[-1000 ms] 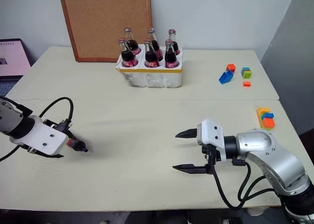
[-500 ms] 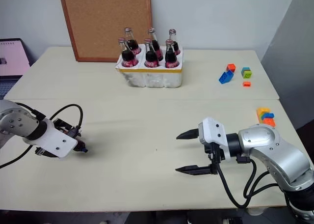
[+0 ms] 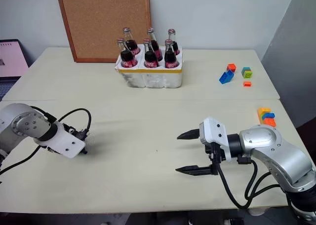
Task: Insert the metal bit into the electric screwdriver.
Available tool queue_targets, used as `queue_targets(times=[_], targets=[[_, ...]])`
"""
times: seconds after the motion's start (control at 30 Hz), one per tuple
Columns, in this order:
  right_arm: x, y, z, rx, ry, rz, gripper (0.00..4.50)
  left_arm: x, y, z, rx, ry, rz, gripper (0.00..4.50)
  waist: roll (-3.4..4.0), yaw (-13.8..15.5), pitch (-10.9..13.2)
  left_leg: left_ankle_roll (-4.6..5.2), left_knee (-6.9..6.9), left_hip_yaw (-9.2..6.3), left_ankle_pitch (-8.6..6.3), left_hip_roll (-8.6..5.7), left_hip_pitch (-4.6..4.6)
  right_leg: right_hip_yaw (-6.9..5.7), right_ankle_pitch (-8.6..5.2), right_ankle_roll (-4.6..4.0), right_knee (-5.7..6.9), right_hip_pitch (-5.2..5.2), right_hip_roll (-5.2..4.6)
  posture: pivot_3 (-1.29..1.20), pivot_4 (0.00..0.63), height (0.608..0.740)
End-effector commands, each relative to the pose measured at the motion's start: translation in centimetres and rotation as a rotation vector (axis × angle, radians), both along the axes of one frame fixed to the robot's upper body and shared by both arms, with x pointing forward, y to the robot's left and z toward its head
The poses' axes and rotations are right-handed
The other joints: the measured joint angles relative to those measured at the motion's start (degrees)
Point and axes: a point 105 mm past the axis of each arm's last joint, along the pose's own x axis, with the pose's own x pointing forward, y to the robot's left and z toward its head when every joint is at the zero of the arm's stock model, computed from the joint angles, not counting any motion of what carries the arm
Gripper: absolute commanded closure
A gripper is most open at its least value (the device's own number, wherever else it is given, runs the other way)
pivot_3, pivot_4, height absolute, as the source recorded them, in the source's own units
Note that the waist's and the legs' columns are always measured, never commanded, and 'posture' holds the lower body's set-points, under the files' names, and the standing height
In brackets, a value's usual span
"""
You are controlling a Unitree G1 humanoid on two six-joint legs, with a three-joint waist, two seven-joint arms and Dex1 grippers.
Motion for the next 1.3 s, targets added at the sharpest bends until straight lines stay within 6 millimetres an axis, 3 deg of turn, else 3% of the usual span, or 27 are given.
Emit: queue_targets(times=[0.03, 0.23, 0.37, 0.47, 0.7, 1.07, 1.3], targets=[[-0.3, 0.1, 0.8, 0.012, -0.044, 0.008, 0.00, 0.0, 0.7, 0.4, 0.028, -0.013, 0.004, 2.87, 0.00, 0.0, 0.0, 0.00, 0.00, -0.01, 0.00, 0.00, 0.00, -0.01, 0.00, 0.00, 0.00, 0.00, 0.00, 0.00, 0.150, 0.740], [-0.3, 0.1, 0.8, 0.012, -0.051, 0.001, 0.00, 0.0, 0.7, 0.1, 0.034, -0.005, -0.007, 2.90, 0.00, 0.0, 0.0, 0.00, 0.00, 0.00, 0.00, 0.00, 0.06, 0.01, 0.00, 0.00, 0.09, 0.01, 0.00, 0.00, 0.150, 0.740], [-0.2, 0.0, 0.8, 0.010, -0.055, -0.008, 0.00, 0.5, -0.9, 1.0, -0.063, -0.022, 0.010, 2.90, 0.00, 0.0, 0.0, 0.00, 0.01, 0.02, 0.00, 0.00, 0.11, 0.02, 0.00, 0.00, 0.20, 0.01, 0.00, 0.00, 0.150, 0.740], [0.0, -0.3, 0.9, 0.010, -0.063, -0.024, 0.00, 1.1, -3.0, 2.7, -0.191, -0.050, 0.032, 2.90, 0.00, 0.0, 0.0, 0.00, 0.05, 0.03, 0.00, -0.01, 0.10, 0.02, 0.00, 0.00, 0.22, 0.01, 0.00, 0.00, 0.150, 0.740], [0.3, -2.0, 1.5, -0.005, -0.080, -0.100, 0.00, 1.4, -10.4, 7.8, -0.731, -0.015, 0.139, 2.90, 0.00, 0.8, 0.0, 0.00, 0.81, -0.20, 0.00, -0.09, -0.46, -0.18, 0.03, 0.06, 0.32, -0.08, 0.03, 0.00, 0.150, 0.740], [0.4, -3.7, 2.0, 0.001, -0.101, -0.191, 0.00, 2.6, -15.6, 12.3, -1.321, -0.018, 0.267, 2.90, -0.01, 0.4, 0.0, 0.00, 0.87, -0.32, 0.00, -0.06, -0.42, -0.17, 0.09, 0.17, 0.46, -0.07, 0.06, 0.00, 0.150, 0.740], [0.8, -3.9, 2.0, 0.007, -0.118, -0.219, 0.00, 3.2, -19.4, 12.7, -1.658, -0.030, 0.313, 2.90, -0.02, 0.3, 0.0, -0.01, 0.89, -0.28, 0.00, -0.12, -0.44, -0.08, 0.10, 0.17, 0.42, -0.05, -0.03, 0.00, 0.150, 0.740]])
